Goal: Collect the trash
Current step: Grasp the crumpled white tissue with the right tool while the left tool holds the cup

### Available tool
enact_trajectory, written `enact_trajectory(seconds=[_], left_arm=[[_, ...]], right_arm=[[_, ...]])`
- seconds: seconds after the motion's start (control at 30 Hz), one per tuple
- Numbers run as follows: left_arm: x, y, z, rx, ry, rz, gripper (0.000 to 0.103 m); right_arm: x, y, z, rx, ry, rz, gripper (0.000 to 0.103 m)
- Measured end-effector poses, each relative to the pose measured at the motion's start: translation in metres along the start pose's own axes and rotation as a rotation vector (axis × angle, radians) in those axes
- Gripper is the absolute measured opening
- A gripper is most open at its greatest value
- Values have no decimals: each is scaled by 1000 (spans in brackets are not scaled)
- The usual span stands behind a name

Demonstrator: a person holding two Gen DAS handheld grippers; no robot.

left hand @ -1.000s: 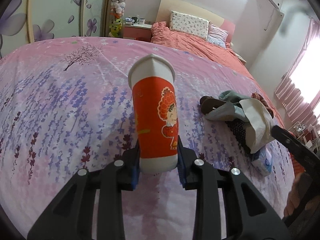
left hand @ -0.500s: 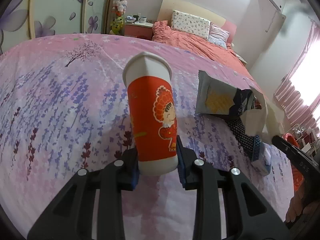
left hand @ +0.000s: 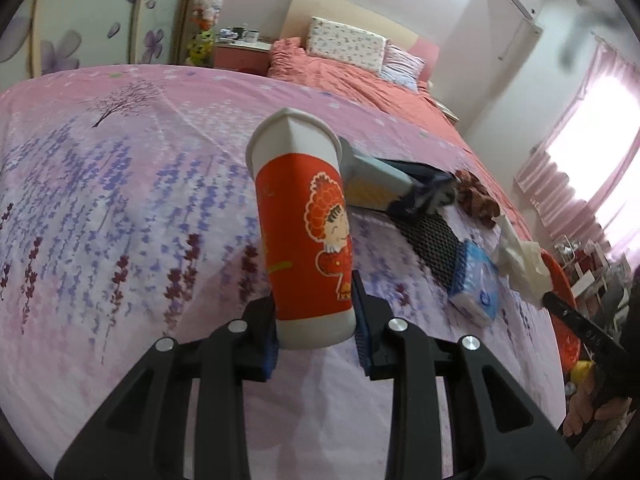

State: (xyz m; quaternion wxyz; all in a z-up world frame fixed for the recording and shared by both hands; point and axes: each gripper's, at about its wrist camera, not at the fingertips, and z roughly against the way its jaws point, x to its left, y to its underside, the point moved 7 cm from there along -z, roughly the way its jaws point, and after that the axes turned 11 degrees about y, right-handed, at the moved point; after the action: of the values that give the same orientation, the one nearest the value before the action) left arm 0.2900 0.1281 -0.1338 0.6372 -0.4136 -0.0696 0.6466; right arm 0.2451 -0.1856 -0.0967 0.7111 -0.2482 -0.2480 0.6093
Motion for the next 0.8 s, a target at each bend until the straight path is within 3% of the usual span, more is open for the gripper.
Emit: enact_trajectory(seconds=[0.03, 0.1, 0.13, 0.17, 0.23, 0.33, 0.5, 0.8], left_arm=[[-1, 1, 1, 2, -3, -2, 31], [1, 2, 2, 3, -10, 10, 31], [3, 2, 3, 1, -16, 17, 32], [5, 3, 4, -1, -23, 23, 34], [12, 3, 6, -5, -35, 40, 52], [19, 0, 8, -7, -59, 54, 64], [24, -8, 6, -10, -87, 61, 71], [18, -22, -6, -14, -129, 22, 71]], right_arm=[[2, 2, 0, 7, -16, 3, 12], [5, 2, 1, -2, -28, 8, 55], [4, 1, 2, -12, -27, 9, 63], [5, 0, 3, -27, -28, 10, 65], [7, -3, 1, -27, -26, 15, 67], [10, -7, -6, -25, -15, 14, 69], [12, -12, -29, 7, 4, -8, 69], [14, -22, -41, 0, 12, -30, 67]])
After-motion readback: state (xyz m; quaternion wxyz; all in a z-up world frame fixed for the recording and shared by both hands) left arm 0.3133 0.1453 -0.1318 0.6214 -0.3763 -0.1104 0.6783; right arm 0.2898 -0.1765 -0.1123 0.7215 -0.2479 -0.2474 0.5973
